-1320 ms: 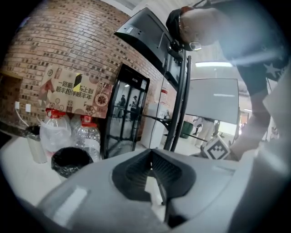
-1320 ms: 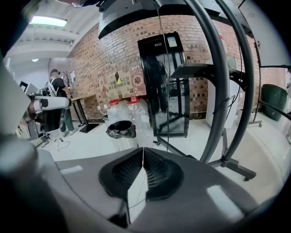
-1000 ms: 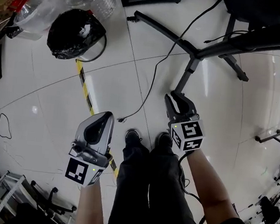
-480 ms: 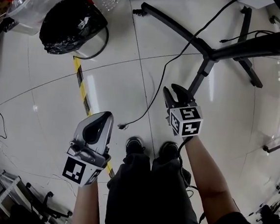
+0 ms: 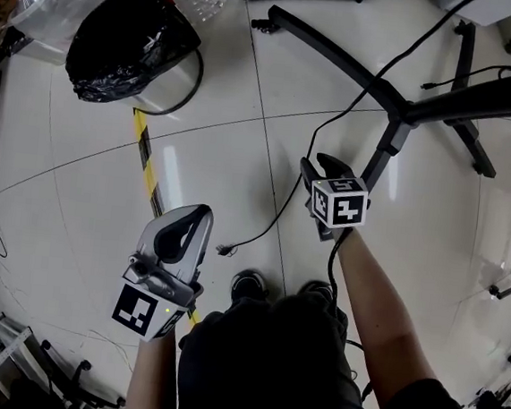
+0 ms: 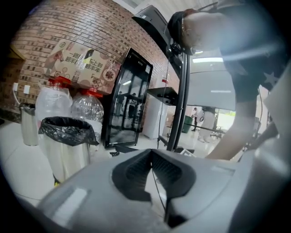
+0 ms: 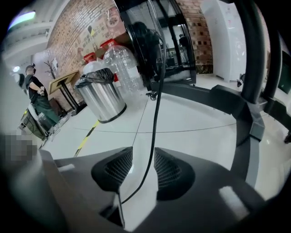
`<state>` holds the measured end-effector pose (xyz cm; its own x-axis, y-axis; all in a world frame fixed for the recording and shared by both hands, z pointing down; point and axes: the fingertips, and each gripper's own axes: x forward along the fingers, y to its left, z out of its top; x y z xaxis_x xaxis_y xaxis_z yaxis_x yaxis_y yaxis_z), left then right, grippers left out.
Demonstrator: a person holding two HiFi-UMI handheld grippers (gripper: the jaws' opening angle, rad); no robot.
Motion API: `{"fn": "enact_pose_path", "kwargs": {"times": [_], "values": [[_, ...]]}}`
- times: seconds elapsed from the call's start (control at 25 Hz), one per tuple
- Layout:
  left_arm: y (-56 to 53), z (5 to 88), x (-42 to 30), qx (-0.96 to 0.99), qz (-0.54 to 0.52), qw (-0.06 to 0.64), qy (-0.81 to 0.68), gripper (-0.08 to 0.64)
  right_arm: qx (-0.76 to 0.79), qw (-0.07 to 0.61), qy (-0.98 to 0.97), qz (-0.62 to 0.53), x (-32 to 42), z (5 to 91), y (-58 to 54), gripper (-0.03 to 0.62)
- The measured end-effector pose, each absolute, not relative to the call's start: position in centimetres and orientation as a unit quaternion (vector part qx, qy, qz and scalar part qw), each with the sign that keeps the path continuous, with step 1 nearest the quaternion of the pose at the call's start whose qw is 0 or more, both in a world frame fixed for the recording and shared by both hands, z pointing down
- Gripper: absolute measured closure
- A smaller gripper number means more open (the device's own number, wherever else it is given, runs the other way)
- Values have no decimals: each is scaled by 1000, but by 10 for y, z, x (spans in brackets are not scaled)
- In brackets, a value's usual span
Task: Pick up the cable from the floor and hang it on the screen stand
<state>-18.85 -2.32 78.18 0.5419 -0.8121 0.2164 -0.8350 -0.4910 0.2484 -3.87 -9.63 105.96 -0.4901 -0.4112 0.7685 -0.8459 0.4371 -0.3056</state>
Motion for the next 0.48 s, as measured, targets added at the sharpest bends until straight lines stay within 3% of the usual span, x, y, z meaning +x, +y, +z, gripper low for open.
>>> {"fn": "enact_pose_path", "kwargs": {"times": [0.32,0.48], "values": [[-32,807,-193,863,39,167,-476,558,410,317,-752,407,-37,1111,-94,443],[-32,811,-190,863,36,181,-470,558,425,312,-726,442,-30,1122,-91,512]]}}
